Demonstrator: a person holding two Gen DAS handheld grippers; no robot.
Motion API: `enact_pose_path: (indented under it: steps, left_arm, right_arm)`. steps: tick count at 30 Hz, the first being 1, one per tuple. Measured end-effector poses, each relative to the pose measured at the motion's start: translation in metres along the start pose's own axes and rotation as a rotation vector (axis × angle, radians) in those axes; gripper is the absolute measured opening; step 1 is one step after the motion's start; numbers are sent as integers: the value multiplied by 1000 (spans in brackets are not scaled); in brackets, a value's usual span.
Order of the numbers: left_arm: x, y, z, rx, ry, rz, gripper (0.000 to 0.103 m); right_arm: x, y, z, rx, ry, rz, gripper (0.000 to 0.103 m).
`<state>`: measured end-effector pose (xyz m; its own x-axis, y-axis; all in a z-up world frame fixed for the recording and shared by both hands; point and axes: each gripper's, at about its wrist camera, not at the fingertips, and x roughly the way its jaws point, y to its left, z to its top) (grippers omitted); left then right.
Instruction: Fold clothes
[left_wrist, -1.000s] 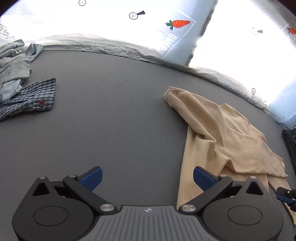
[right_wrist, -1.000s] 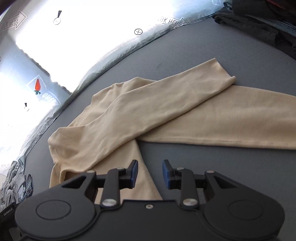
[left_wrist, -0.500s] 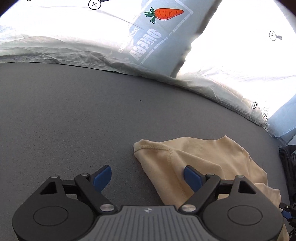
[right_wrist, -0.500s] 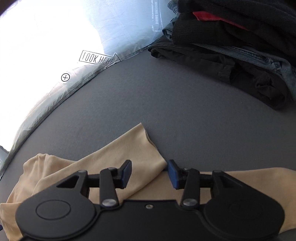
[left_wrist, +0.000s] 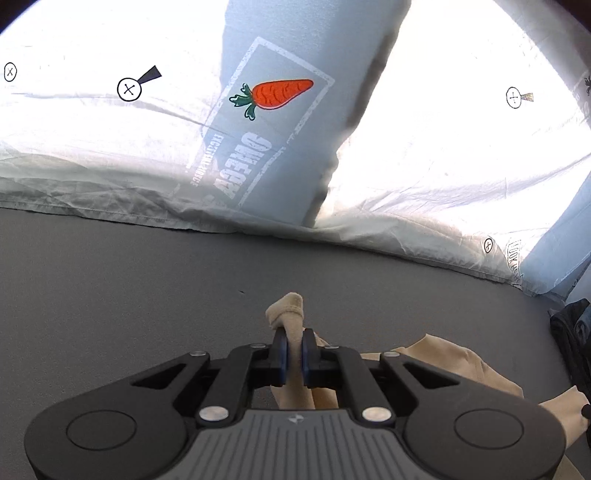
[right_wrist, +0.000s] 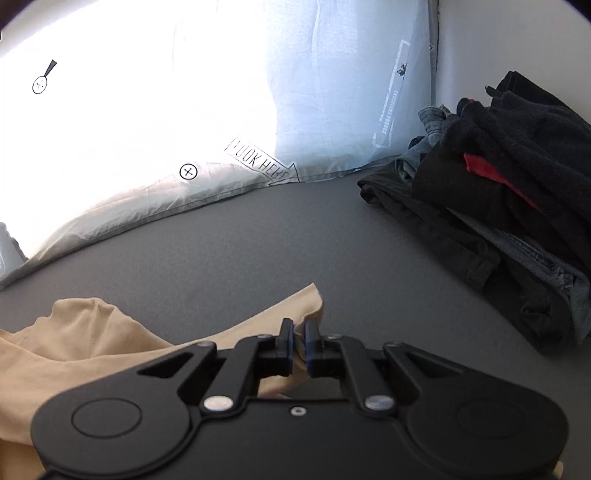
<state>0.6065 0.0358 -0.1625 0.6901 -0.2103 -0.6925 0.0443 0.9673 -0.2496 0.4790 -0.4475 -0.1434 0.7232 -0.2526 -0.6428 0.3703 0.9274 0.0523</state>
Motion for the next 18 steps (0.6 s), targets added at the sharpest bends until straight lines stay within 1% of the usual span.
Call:
enact_pose_path:
  steps: [2, 3, 6, 7, 8, 10, 11, 12, 13, 15, 18]
  left_arm:
    - [7, -2, 1, 37, 7, 19, 8]
    - [14, -2, -2, 51, 24, 28, 9]
    - [39, 3, -13, 51, 105, 65, 11]
    - [43, 3, -14, 58, 122, 81, 15]
    - [44, 2, -15, 72, 124, 97, 18]
    - [44, 1, -16, 94, 125, 126, 38]
    - [40, 1, -16, 94, 118, 138, 43]
    - [36, 2, -16, 91, 112, 146, 54]
    - [29, 3, -18, 82, 109, 146, 61]
    - [16, 6, -24, 66, 100, 133, 66]
    - [-6, 6, -46, 35, 112, 139, 69]
  right_arm:
    - [-8, 1, 8, -12, -37, -11, 6]
    - [-7, 2, 9, -26, -36, -18, 6]
    - [11, 4, 1, -66, 27, -48, 6]
    - [16, 5, -2, -72, 48, -49, 6]
    - [22, 6, -6, -82, 84, -51, 6]
    - [28, 9, -11, -101, 118, -65, 9]
    - [30, 10, -13, -108, 131, -73, 10]
    - [32, 9, -14, -97, 139, -80, 13]
    - [33, 8, -16, -85, 147, -87, 21]
    - [32, 5, -18, -51, 151, -88, 24]
    - [24, 1, -22, 1, 148, -71, 24]
